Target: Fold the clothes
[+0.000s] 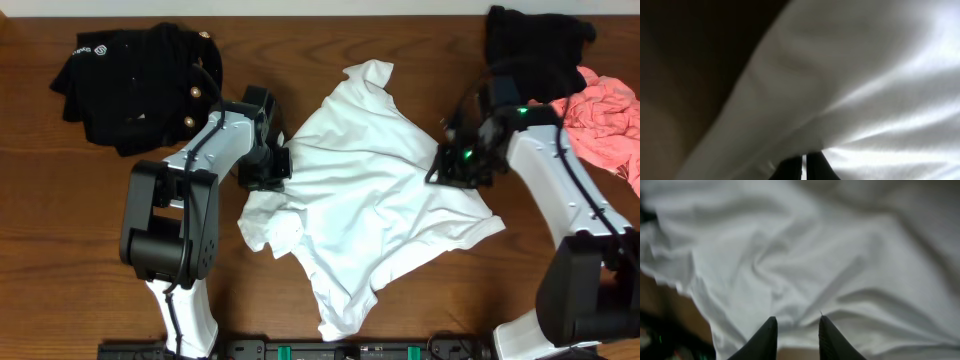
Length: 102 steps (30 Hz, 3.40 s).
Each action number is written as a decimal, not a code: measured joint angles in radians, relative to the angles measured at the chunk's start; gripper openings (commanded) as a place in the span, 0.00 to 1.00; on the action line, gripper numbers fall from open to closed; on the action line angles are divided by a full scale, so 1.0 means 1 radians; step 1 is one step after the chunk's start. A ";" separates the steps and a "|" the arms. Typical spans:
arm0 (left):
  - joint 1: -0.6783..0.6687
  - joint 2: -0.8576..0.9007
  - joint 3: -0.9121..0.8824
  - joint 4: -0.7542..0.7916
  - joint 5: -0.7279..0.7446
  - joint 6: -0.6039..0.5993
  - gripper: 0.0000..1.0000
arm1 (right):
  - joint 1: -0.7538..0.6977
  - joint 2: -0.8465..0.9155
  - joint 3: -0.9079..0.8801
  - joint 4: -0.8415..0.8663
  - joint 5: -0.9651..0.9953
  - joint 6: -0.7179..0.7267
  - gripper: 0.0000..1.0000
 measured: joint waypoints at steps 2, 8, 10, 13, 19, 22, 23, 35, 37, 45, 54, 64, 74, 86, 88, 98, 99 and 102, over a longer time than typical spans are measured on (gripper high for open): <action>0.000 0.000 0.000 0.029 -0.019 0.000 0.06 | 0.036 0.000 -0.019 -0.034 -0.009 -0.014 0.36; 0.000 0.000 0.000 0.122 -0.057 0.000 0.07 | 0.102 0.000 -0.089 -0.048 -0.015 -0.021 0.40; 0.000 0.000 0.000 0.143 -0.064 0.000 0.07 | 0.109 0.000 -0.114 -0.037 -0.014 -0.020 0.39; 0.001 0.000 0.000 0.178 -0.069 -0.001 0.07 | 0.112 0.000 -0.166 0.006 -0.013 -0.014 0.38; 0.030 0.000 0.000 0.212 -0.072 -0.005 0.07 | 0.112 0.000 -0.266 0.106 0.009 0.018 0.36; 0.053 0.000 0.000 0.213 -0.072 -0.007 0.07 | 0.112 0.000 -0.295 0.144 0.037 0.040 0.36; 0.061 0.000 0.000 0.213 -0.074 -0.008 0.07 | 0.112 0.000 -0.302 0.158 0.048 0.047 0.37; 0.084 0.000 0.000 0.208 -0.079 -0.014 0.29 | 0.113 0.040 -0.327 0.265 0.170 0.174 0.39; 0.084 0.000 0.000 0.208 -0.079 -0.016 0.32 | 0.109 0.057 -0.315 0.270 0.165 0.190 0.40; 0.084 0.000 0.000 0.188 -0.079 -0.019 0.36 | 0.040 0.173 -0.219 0.528 -0.006 0.203 0.41; 0.084 0.000 0.000 0.188 -0.079 -0.019 0.36 | -0.079 0.260 -0.117 0.582 -0.069 0.211 0.40; 0.084 0.000 0.000 0.190 -0.079 -0.019 0.36 | -0.247 0.321 0.015 0.665 0.318 0.079 0.46; 0.084 0.000 0.000 0.199 -0.079 -0.019 0.36 | -0.266 0.382 0.171 0.473 0.467 -0.032 0.84; 0.085 0.000 0.000 0.209 0.113 0.079 0.36 | -0.196 0.438 0.663 -0.098 0.263 -0.118 0.99; 0.085 0.000 0.000 0.210 0.177 0.105 0.35 | -0.166 0.435 0.706 -0.159 0.244 -0.140 0.99; 0.130 -0.008 0.000 0.235 0.313 0.159 0.35 | 0.067 0.435 0.729 -0.237 0.212 -0.195 0.99; 0.145 -0.019 0.000 0.233 0.314 0.160 0.35 | 0.090 0.435 0.729 -0.244 0.212 -0.196 0.99; 0.188 -0.089 0.000 0.228 0.314 0.162 0.35 | 0.160 0.435 0.729 -0.274 0.212 -0.196 0.98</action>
